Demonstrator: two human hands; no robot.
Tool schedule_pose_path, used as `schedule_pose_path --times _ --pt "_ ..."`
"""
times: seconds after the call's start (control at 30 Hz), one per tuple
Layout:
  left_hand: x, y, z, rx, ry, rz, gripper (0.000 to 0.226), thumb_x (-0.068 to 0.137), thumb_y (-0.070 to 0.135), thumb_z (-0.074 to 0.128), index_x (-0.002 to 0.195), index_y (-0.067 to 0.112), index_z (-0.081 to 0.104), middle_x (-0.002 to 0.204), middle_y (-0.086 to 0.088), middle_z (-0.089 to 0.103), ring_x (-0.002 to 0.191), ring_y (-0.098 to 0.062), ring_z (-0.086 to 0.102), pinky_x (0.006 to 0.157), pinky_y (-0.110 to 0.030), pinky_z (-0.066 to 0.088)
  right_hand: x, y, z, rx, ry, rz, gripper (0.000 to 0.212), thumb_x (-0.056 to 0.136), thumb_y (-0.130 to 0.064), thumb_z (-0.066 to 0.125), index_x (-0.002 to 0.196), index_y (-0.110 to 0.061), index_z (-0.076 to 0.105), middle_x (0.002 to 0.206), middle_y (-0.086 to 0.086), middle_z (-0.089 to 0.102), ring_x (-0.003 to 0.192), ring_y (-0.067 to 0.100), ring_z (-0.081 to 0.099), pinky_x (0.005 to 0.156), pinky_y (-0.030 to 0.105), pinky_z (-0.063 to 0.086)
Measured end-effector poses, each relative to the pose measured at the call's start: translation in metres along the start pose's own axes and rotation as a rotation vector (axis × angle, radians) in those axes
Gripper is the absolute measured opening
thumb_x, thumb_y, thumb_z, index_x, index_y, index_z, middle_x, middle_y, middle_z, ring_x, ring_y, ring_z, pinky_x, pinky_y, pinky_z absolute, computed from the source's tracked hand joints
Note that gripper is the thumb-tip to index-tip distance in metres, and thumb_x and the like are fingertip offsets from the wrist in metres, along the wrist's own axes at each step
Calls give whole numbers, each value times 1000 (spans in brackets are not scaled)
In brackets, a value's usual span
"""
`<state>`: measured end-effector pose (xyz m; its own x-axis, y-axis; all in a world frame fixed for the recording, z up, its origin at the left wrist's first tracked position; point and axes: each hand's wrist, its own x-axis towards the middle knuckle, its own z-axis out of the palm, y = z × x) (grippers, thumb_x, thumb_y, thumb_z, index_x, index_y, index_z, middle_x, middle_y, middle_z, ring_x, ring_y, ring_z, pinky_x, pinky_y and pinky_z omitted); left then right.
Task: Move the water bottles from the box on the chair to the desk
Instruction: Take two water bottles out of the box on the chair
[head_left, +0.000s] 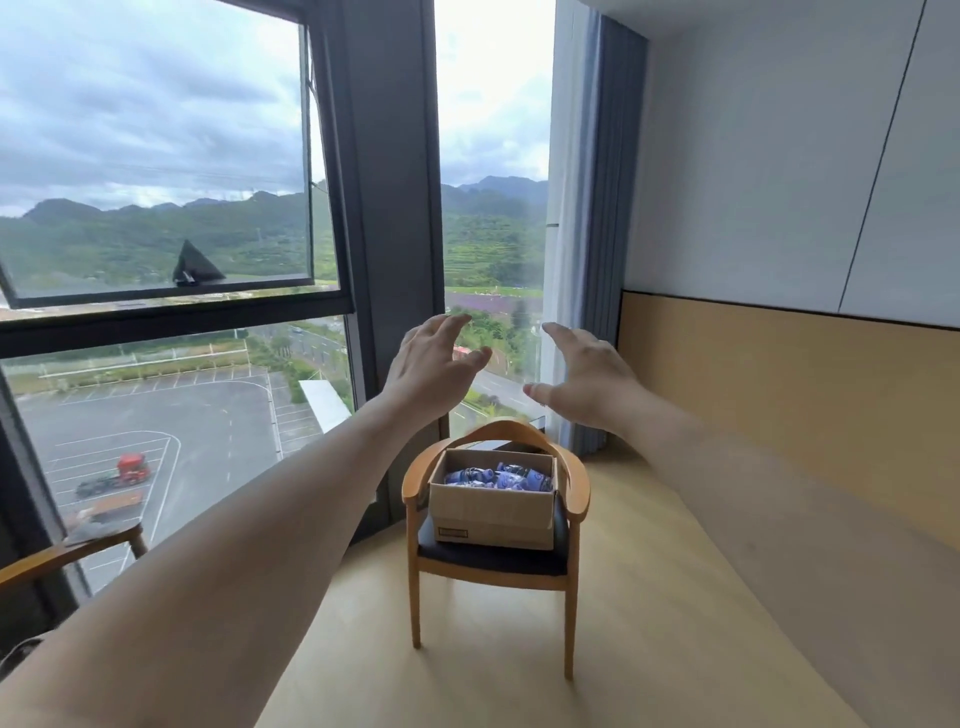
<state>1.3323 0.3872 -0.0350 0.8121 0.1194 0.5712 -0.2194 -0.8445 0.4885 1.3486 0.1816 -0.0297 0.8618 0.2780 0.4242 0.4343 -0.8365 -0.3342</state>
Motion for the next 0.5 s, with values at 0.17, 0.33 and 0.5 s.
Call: schedule_pose_path --times 0.17,0.33,0.5 --pt "97 -28 48 24 -3 -6 58 96 53 52 149 35 39 158 6 36 145 -22 27 113 -46 27 108 35 24 11 5 -18 87 86 -49 68 155 -29 20 159 7 31 143 32 30 111 48 36" --pt "192 -57 95 30 17 -8 59 95 53 52 150 36 38 158 7 36 146 -21 27 113 -46 27 212 71 48 36 7 -26 86 86 -49 68 155 -27 22 158 7 33 142 31 32 111 46 36" --pt "261 -103 145 69 -28 -53 60 94 55 52 149 35 39 157 6 37 146 -22 28 113 -44 27 292 102 92 66 -59 -13 87 86 -50 68 156 -28 22 159 5 31 143 30 31 112 46 35"
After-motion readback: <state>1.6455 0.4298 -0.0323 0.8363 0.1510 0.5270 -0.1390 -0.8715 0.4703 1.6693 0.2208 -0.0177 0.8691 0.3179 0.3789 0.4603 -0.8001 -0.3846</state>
